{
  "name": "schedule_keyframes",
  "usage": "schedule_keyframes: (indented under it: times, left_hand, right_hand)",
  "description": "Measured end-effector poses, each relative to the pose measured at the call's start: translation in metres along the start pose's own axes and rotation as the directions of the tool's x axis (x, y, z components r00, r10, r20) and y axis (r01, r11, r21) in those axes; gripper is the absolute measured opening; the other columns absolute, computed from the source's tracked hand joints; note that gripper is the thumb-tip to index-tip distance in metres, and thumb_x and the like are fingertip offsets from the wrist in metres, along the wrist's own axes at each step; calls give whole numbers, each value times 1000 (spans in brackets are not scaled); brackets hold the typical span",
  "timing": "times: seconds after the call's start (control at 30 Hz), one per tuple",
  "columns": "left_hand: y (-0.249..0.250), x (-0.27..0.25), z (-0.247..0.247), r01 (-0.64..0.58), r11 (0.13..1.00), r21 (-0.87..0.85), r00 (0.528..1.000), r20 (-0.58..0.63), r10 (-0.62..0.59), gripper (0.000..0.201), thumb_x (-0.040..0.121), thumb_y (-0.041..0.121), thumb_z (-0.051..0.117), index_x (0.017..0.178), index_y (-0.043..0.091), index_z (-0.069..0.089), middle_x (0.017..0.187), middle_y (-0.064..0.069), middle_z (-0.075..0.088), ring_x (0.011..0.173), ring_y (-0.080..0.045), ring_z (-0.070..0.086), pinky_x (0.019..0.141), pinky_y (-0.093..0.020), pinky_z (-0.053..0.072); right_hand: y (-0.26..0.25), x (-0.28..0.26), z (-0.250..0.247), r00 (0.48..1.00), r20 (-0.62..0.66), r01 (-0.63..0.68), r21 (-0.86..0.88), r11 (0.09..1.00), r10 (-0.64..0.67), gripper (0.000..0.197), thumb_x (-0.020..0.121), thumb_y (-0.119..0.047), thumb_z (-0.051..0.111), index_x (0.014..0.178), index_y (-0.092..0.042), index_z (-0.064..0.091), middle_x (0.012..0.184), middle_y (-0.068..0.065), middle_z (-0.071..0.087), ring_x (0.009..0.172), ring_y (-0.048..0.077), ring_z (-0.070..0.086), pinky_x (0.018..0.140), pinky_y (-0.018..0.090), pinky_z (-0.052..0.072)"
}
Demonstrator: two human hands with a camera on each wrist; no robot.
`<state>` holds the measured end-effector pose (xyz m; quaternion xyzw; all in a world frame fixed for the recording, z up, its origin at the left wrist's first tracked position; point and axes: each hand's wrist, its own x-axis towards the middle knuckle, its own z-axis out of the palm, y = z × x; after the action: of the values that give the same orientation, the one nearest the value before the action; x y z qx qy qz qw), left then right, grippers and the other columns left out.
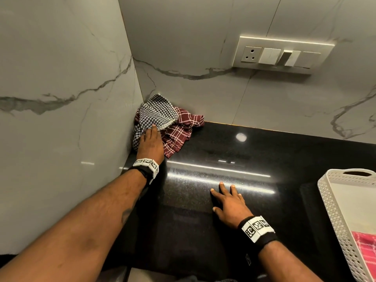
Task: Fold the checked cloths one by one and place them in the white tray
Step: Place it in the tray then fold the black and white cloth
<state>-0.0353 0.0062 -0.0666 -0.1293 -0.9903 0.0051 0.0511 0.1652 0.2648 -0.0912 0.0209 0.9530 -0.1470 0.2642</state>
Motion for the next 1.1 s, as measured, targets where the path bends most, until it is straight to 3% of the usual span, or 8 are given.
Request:
schedule_keyframes:
  times: [0.17, 0.27, 0.37, 0.47, 0.57, 0.77, 0.9, 1.1]
  left_hand:
    - [20, -25, -26, -146, 948, -282, 955, -290, 61, 18, 91, 2, 57, 106, 9, 64, 95, -3, 61, 74, -19, 57, 69, -39, 56]
    - [32, -49, -43, -264, 875, -406, 952, -256, 169, 16, 88, 4, 57, 93, 15, 67, 92, 1, 62, 76, -15, 57, 73, -34, 55]
    - [50, -80, -62, -459, 706, -540, 883, -190, 428, 14, 81, 12, 56, 83, 21, 66, 89, 7, 62, 80, -10, 58, 77, -32, 53]
    - [68, -102, -68, -460, 558, -691, 849, -157, 505, 17, 79, 10, 51, 86, 18, 65, 89, 6, 62, 83, -9, 60, 79, -32, 52]
    - [75, -109, -72, -432, 500, -751, 857, -169, 488, 21, 83, 4, 53, 96, 18, 62, 96, 8, 61, 92, -8, 59, 87, -28, 50]
    - [58, -102, -80, -290, 658, -695, 944, -93, 317, 30, 90, 11, 54, 115, 27, 52, 102, 9, 61, 90, -8, 60, 84, -36, 53]
    - [70, -99, -93, -316, 599, -736, 885, -2, 465, 67, 89, 34, 68, 147, 32, 34, 124, 16, 55, 110, 1, 56, 95, -20, 48]
    - [97, -87, -114, -302, 425, -853, 912, -130, 389, 10, 92, 18, 68, 101, 16, 71, 87, 9, 70, 80, -3, 66, 72, -20, 53]
  right_hand:
    - [-1, -3, 0, 1000, 5, 1, 2, 1000, -1, 71, 96, -40, 53, 156, -40, 15, 167, -1, -3, 151, 37, -7, 122, 56, 7]
    - [-5, -7, -9, 999, 34, -9, 28, 1000, 8, 70, 94, -42, 56, 155, -34, 23, 166, 4, 9, 151, 38, 5, 121, 55, 17]
    - [-20, -15, -27, 979, -198, 93, 269, 959, -39, 82, 89, -36, 65, 156, -19, 21, 160, 6, 27, 145, 27, 29, 118, 40, 29]
    - [-44, -24, -43, 819, -494, 402, 131, 906, -292, 89, 83, -21, 66, 157, -16, 18, 162, 3, 21, 150, 21, 17, 123, 36, 17]
    - [-53, -26, -54, 671, -631, 558, 82, 826, -390, 52, 76, -3, 61, 123, -24, 59, 117, -2, 66, 109, 15, 58, 95, 34, 47]
    - [-32, -32, -70, 735, -678, 504, 530, 682, -17, 7, 88, -17, 74, 85, -22, 70, 76, -7, 69, 73, 9, 65, 68, 33, 53]
    - [-43, -37, -82, 760, -646, 551, 583, 597, -71, 2, 88, -16, 74, 88, -17, 72, 79, -3, 72, 75, 10, 66, 70, 29, 53]
    - [-34, -36, -73, 849, -527, 462, 776, 429, 39, 14, 91, -24, 71, 93, -11, 64, 79, -2, 71, 71, 8, 62, 67, 28, 51]
